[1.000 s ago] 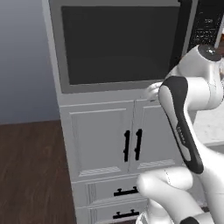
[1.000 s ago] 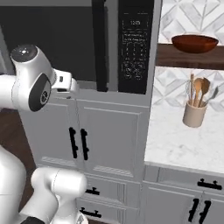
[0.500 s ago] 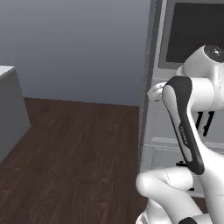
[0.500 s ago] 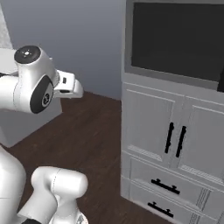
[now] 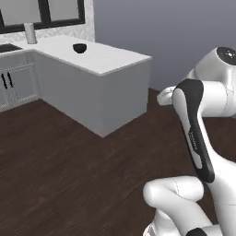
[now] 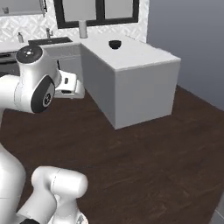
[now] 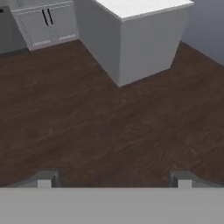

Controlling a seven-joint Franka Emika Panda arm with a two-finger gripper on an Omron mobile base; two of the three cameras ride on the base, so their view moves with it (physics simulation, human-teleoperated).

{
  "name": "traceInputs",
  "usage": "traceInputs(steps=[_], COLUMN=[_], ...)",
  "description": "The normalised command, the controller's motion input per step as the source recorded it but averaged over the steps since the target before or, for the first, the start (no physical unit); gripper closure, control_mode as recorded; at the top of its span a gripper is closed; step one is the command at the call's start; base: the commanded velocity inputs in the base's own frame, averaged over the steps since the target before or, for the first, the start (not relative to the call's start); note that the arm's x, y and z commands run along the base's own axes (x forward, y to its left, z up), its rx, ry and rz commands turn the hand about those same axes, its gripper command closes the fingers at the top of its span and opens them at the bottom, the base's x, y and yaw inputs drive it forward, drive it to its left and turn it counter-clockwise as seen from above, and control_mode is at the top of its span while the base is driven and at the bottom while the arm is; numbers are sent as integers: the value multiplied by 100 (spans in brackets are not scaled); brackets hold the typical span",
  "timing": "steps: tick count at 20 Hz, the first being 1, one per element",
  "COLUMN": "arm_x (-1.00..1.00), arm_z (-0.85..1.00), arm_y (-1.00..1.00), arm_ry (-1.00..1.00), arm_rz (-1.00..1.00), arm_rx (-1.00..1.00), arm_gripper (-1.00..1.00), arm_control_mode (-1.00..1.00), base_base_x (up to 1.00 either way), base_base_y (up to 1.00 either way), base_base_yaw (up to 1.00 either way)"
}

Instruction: Gather all objects into one cabinet and sort the glasses and bowls to opposite sides.

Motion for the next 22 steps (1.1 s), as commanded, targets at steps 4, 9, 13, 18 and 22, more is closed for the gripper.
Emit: traceInputs(steps=[4,9,13,18,22], arm_x=[0,0,0,0,0], arm_z=[0,0,0,0,0], arm_y=[0,0,0,0,0], arm_ry=[0,0,0,0,0], arm_rz=[0,0,0,0,0], arm_rx=[0,0,0,0,0], arm_gripper=[-100,-100,-100,-100,-100], arm_control_mode=[100,100,100,100,100], base_base_x=[-26,27,100,100,100], base_base_y=[56,60,17,0,1], base_base_yaw=[96,72,6,0,0])
